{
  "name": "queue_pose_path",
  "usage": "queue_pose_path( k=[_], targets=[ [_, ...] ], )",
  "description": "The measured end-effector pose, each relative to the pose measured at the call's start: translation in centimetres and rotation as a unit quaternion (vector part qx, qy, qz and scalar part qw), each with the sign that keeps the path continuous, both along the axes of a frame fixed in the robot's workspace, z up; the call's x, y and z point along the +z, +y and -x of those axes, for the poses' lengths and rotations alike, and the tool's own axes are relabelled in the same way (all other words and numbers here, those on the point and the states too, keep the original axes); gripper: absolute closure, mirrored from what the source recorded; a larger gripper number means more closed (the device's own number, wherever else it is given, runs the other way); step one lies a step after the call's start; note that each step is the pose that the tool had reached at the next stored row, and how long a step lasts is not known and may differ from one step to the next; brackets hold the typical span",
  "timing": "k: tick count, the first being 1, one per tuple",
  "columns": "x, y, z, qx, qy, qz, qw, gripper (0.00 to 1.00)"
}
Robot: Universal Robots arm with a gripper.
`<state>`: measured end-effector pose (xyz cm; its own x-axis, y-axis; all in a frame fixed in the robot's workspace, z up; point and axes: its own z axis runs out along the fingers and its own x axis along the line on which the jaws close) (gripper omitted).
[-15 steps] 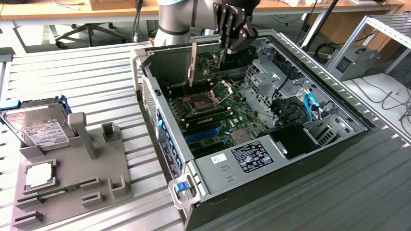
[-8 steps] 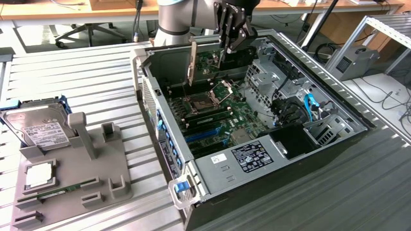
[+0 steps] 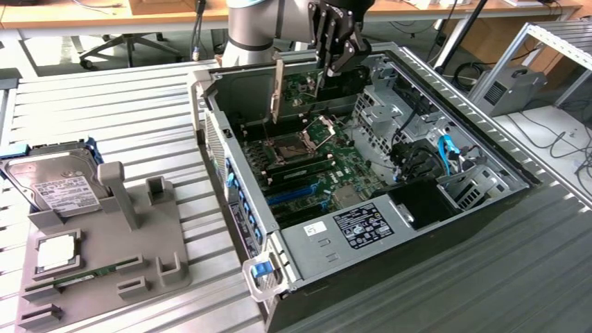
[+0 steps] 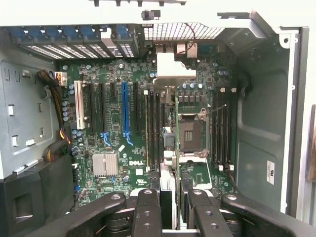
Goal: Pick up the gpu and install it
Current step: 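Insert the gpu into the slot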
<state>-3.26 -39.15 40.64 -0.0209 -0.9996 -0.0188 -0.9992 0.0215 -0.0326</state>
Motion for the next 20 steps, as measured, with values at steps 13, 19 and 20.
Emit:
queue_pose_path(
  k=[13,19,20],
  targets=[
    [0.12,-0.08,0.0,0.0,-0.005,-0.0005,1.0,0.73],
    [0.35,-0.08,0.0,0.0,-0.0055,-0.0004,1.0,0.73],
    [0.38,-0.08,0.0,0.0,-0.0056,-0.0004,1.0,0.73]
  ],
)
